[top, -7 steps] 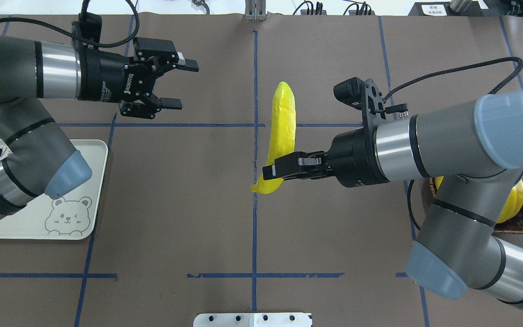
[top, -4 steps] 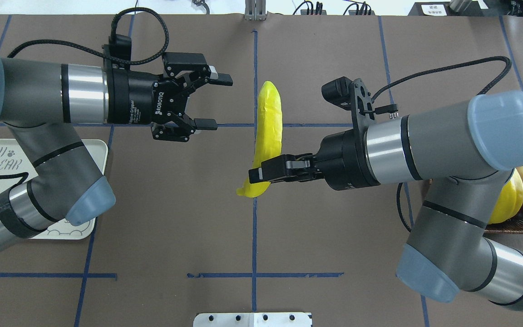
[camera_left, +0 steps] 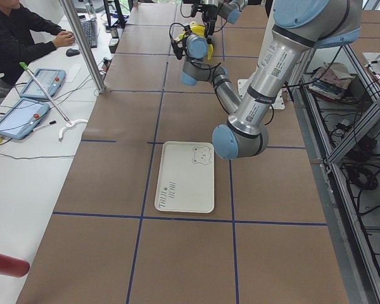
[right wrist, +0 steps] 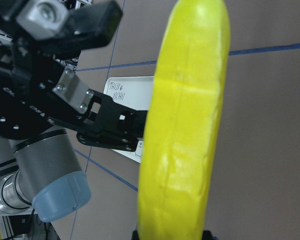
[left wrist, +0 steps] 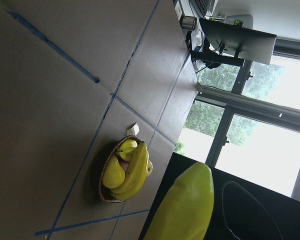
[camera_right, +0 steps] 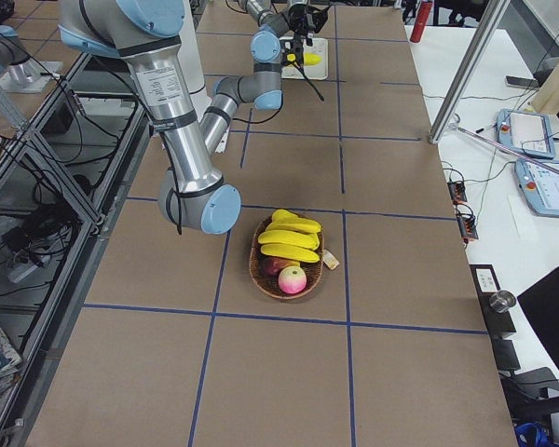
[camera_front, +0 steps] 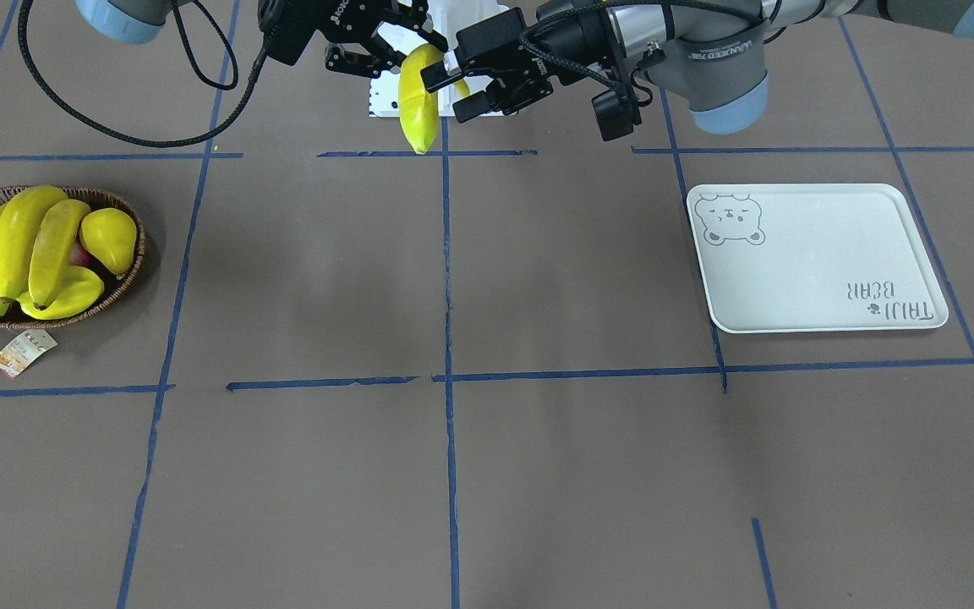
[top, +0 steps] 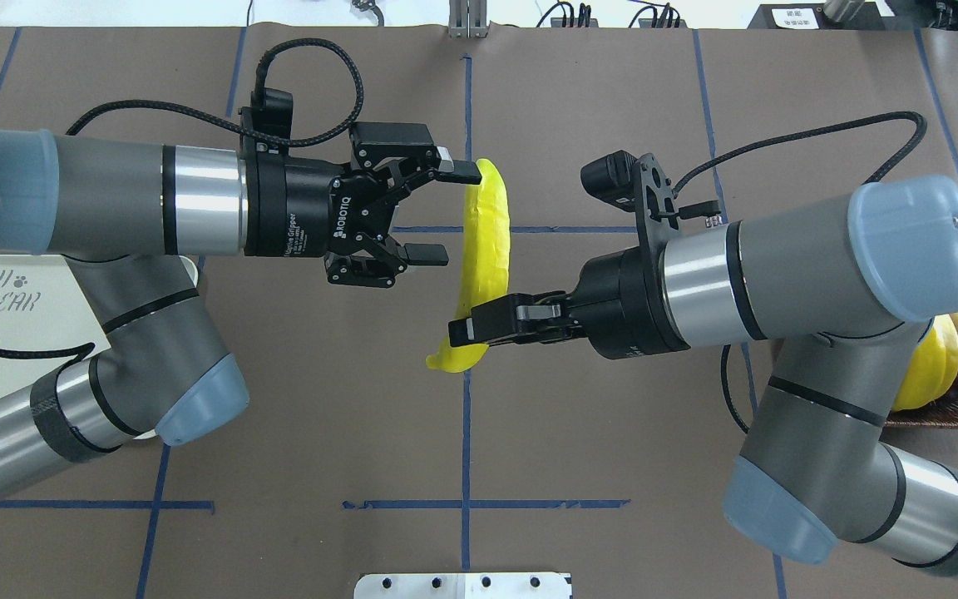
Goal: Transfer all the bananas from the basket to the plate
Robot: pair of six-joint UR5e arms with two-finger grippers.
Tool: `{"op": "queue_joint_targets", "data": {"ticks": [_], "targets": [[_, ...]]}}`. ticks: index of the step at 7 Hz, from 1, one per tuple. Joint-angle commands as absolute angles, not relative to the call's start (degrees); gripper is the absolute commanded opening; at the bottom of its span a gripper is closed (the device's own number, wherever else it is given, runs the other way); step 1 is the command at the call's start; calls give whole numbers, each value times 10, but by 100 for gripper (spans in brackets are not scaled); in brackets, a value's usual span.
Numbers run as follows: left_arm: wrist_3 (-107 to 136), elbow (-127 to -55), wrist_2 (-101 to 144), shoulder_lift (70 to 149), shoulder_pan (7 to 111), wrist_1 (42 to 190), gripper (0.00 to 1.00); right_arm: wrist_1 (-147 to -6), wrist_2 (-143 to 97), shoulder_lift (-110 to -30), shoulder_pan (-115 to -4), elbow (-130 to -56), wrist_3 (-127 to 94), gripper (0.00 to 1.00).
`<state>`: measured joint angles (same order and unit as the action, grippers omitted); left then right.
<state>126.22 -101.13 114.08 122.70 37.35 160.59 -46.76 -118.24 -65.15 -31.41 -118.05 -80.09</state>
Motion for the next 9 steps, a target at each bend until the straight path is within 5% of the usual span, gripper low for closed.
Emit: {"op": "queue_joint_targets", "data": {"ticks": [1, 5, 7, 8, 9], "targets": [[1261, -1006, 1137, 1231, 370, 1608, 100, -468, -1182, -650, -302, -1182, -806, 1], [1260, -1005, 1136, 1230, 357, 1609, 99, -468, -1182, -650, -301, -1184, -806, 1], [1260, -1011, 1136, 1230, 356, 1607, 29, -468, -1182, -650, -302, -1184, -806, 1], [1259, -1015, 1137, 1228, 356, 1606, 4, -468, -1182, -650, -302, -1184, -806, 2], [1259, -1016, 1136, 1229, 355, 1603, 3, -470, -1182, -646, -301, -1183, -806, 14]]}}
